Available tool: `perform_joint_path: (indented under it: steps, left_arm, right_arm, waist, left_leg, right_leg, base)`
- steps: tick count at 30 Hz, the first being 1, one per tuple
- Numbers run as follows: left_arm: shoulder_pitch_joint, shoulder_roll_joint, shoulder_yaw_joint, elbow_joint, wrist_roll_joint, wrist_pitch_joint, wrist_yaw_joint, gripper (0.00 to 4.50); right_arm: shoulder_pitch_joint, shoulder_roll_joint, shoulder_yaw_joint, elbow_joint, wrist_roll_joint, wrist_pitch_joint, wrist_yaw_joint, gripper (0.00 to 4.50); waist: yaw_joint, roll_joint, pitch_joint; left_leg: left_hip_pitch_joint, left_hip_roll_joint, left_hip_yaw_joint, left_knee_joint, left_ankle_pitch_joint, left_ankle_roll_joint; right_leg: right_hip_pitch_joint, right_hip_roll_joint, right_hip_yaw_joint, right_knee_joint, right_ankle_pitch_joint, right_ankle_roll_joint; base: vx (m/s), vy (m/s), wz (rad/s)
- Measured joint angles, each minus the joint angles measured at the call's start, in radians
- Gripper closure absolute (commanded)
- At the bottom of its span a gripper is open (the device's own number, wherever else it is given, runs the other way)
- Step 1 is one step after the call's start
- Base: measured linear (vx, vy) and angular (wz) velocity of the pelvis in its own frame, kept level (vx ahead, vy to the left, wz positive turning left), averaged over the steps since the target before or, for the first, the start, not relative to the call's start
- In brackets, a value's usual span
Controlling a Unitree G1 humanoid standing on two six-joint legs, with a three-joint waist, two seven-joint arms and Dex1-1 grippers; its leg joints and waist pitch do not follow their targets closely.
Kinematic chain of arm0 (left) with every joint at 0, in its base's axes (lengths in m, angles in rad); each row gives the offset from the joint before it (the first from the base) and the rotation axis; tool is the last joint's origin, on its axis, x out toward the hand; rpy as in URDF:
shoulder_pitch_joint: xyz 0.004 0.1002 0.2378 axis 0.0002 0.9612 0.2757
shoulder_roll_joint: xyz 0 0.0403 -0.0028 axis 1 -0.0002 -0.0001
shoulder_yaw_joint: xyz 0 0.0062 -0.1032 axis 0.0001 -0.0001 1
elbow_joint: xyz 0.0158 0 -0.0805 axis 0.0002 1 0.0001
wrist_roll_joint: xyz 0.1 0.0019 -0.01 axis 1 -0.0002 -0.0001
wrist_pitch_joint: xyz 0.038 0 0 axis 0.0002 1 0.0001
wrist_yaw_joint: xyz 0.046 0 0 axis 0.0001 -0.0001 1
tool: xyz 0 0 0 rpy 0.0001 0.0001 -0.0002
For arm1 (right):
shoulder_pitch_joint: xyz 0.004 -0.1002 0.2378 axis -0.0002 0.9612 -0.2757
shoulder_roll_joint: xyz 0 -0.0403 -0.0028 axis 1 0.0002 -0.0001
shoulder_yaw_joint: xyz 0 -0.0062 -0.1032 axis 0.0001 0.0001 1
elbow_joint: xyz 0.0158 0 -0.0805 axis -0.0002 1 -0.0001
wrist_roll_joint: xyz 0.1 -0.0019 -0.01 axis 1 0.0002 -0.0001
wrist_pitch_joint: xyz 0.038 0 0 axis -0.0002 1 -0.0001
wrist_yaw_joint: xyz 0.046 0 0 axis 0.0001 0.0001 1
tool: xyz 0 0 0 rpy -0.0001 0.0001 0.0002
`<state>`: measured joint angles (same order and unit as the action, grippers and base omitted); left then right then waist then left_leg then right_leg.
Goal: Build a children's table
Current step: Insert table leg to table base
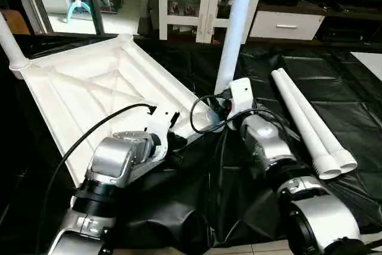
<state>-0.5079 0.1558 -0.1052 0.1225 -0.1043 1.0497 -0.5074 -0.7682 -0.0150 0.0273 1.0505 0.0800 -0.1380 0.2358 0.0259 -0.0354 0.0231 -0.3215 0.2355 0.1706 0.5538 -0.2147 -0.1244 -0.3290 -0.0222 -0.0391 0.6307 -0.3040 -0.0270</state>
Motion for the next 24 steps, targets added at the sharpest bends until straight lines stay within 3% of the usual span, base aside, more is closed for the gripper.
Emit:
perform_joint_path:
  steps: [6, 17, 18, 24]
  left_arm:
    - [0.0, 0.016, -0.02, -0.019, 0.0, -0.001, 0.0, 4.5]
    - [0.002, 0.08, -0.091, -0.057, -0.001, -0.061, -0.04, 4.5]
    - [0.005, 0.085, -0.096, -0.06, -0.001, -0.068, -0.044, 4.5]
    - [0.01, 0.109, -0.109, -0.079, 0.001, -0.095, -0.057, 4.5]
  right_arm:
    - [0.003, 0.006, -0.013, 0.005, -0.002, -0.033, 0.013, 2.62]
    - [0.005, -0.011, -0.039, 0.012, 0.006, -0.116, 0.102, 2.62]
    - [0.005, -0.012, -0.04, 0.012, 0.006, -0.12, 0.11, 2.27]
    - [0.041, -0.027, -0.061, 0.018, 0.02, -0.154, 0.216, 1.73]
  waist:
    - [-0.006, 0.001, 0.002]
    - [-0.01, 0.015, 0.019]
    - [-0.01, 0.016, 0.019]
    - [-0.012, 0.019, 0.025]
  left_leg:
    - [-0.005, 0.0, 0.0, 0.0, 0.0, 0.0]
    - [-0.011, -0.001, -0.001, 0.001, 0.0, 0.0]
    - [-0.011, -0.001, -0.001, 0.001, 0.0, 0.0]
    - [-0.012, -0.001, 0.0, 0.001, 0.0, 0.001]
  right_leg:
    - [-0.003, 0.0, 0.0, -0.001, 0.0, 0.001]
    - [-0.007, 0.0, -0.001, -0.001, 0.006, 0.01]
    - [-0.007, 0.0, -0.001, -0.001, 0.006, 0.01]
    - [-0.008, 0.0, -0.001, -0.001, 0.006, 0.01]
  base:
    - [0.0, 0.0, 0.0]
    - [0.0, 0.0, 0.0]
    - [0.0, 0.0, 0.0]
    - [0.0, 0.0, 0.0]
